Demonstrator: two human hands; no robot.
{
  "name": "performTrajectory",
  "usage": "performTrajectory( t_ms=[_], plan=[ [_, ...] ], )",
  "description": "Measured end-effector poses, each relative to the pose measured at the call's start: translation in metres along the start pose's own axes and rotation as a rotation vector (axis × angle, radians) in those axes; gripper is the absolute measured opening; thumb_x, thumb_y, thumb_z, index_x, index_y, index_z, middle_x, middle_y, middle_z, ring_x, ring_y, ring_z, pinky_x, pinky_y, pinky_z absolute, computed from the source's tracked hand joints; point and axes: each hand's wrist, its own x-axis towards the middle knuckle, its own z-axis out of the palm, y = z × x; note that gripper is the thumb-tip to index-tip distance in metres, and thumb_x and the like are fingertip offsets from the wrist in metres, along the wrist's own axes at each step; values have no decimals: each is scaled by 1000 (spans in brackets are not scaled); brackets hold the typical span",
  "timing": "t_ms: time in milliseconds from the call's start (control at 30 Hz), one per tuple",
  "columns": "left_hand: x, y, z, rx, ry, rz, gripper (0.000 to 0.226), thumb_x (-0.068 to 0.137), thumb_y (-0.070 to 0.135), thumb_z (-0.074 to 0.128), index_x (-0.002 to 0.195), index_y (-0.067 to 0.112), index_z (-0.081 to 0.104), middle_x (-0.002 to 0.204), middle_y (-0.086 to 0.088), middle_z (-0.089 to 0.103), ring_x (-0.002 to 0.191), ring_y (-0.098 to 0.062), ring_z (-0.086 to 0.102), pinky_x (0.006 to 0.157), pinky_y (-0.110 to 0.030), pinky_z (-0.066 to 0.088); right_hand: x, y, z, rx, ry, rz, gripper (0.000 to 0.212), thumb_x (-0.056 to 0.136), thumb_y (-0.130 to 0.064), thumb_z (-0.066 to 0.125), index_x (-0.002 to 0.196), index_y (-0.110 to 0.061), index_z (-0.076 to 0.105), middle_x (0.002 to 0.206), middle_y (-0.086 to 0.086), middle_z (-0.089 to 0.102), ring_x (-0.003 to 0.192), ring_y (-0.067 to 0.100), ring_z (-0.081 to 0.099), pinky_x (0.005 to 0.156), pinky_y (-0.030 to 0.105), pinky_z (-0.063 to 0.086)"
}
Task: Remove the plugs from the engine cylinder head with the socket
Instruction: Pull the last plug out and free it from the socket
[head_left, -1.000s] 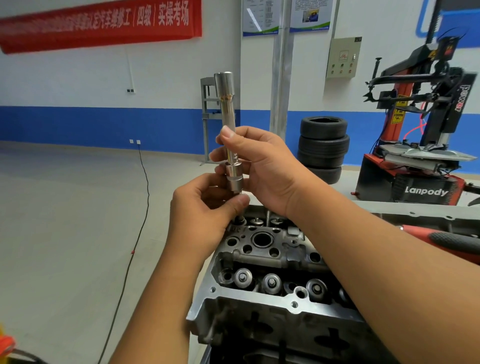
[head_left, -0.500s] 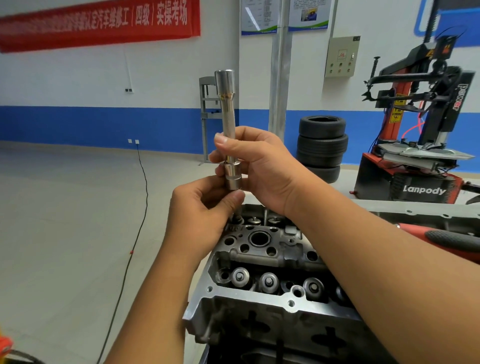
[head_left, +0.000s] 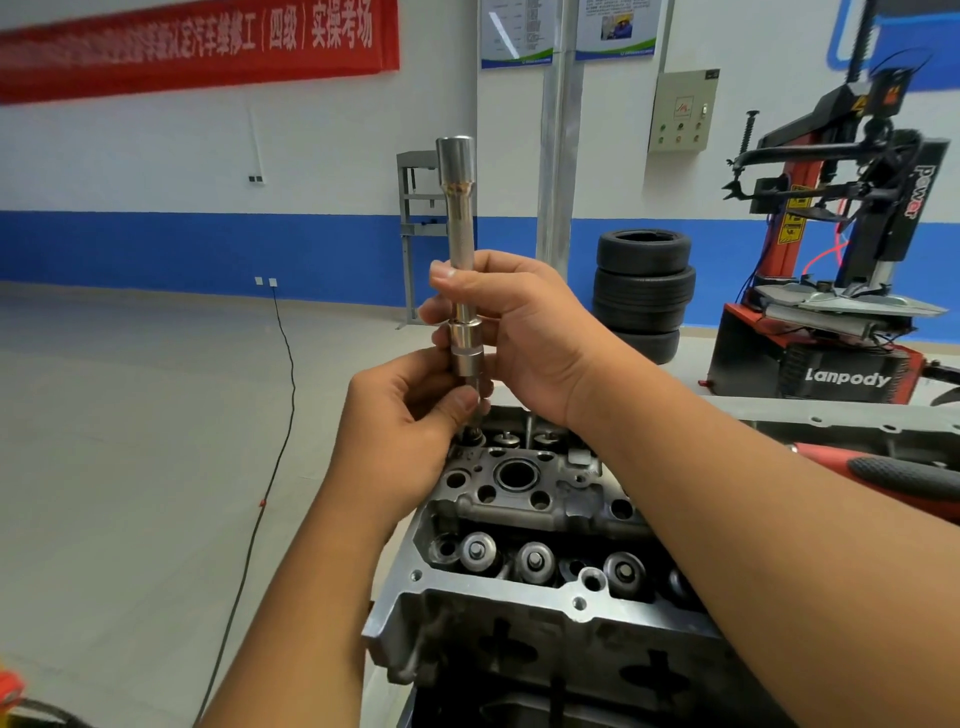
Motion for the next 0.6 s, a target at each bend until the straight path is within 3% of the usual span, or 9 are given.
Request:
performTrajectory(
  t_ms=[167,267,367,500,600],
  plan=[
    [0,0,1,75,90,8,32,86,8,83,99,36,73,90,15,80,86,-5,77,76,-17,59,0,0,1,20,-4,-12,19,91,-27,76,75,-23,69,86,8,74,74,23,70,71,38,56],
    [-1,1,-4,15,-22,-41,32,95,5,73,104,35,73,96,12,81,93,-7,77,79,-17,59,0,0,1,16,-1,-8,21,91,-28,77,72,-26,68,86,7,74,74,23,70,70,37,56],
    [-1,1,-3,12,-36,-49,38,95,-4,69,104,32,73,94,9,81,91,-9,78,80,-14,58,0,0,0,11,12,-5,17,93,-30,75,78,-24,67,85,6,74,74,23,70,70,36,55],
    [0,1,1,108,99,-9,34,80,8,88,94,36,73,84,14,79,78,-3,76,70,-10,56,-1,-1,2,10,10,-1,17,95,-32,73,91,-16,67,84,5,73,73,22,70,71,37,56],
    [-2,2,-1,73,69,2,31,86,10,83,95,38,74,87,15,80,82,-3,76,72,-9,56,-2,-2,2,9,15,2,18,94,-33,75,94,-17,68,84,5,73,73,22,70,72,38,56]
  ],
)
